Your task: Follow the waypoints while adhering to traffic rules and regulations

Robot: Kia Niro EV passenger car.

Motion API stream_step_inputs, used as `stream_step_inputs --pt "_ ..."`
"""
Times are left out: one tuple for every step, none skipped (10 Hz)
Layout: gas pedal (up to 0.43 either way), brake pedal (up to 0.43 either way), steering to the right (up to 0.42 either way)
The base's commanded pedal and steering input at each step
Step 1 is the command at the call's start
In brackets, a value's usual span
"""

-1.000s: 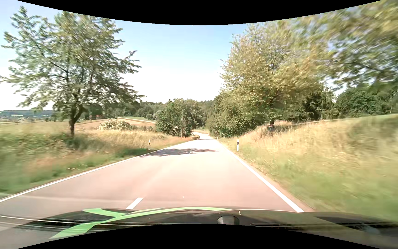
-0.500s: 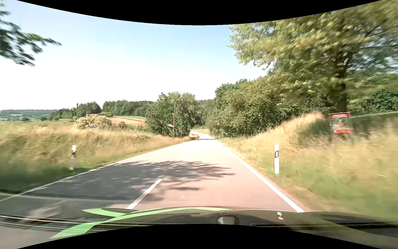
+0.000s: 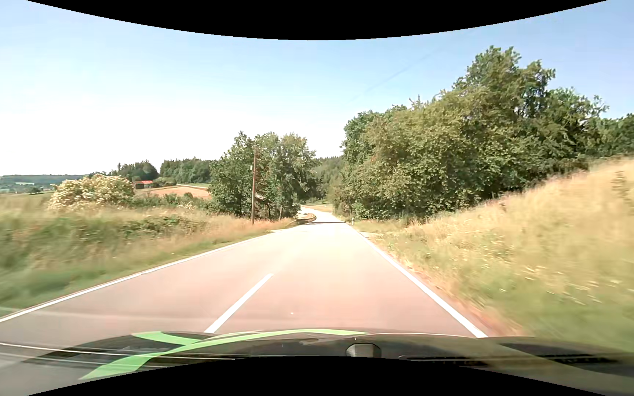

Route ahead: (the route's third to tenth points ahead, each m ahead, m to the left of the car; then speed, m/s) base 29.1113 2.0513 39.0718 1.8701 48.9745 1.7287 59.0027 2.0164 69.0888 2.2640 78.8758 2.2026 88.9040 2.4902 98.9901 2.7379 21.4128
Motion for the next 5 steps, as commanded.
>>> stream_step_inputs --pt "0.02 0.0 0.0" --pt "0.039 0.0 0.0" --pt "0.039 0.0 0.0" --pt "0.039 0.0 0.0" --pt "0.039 0.0 0.0"
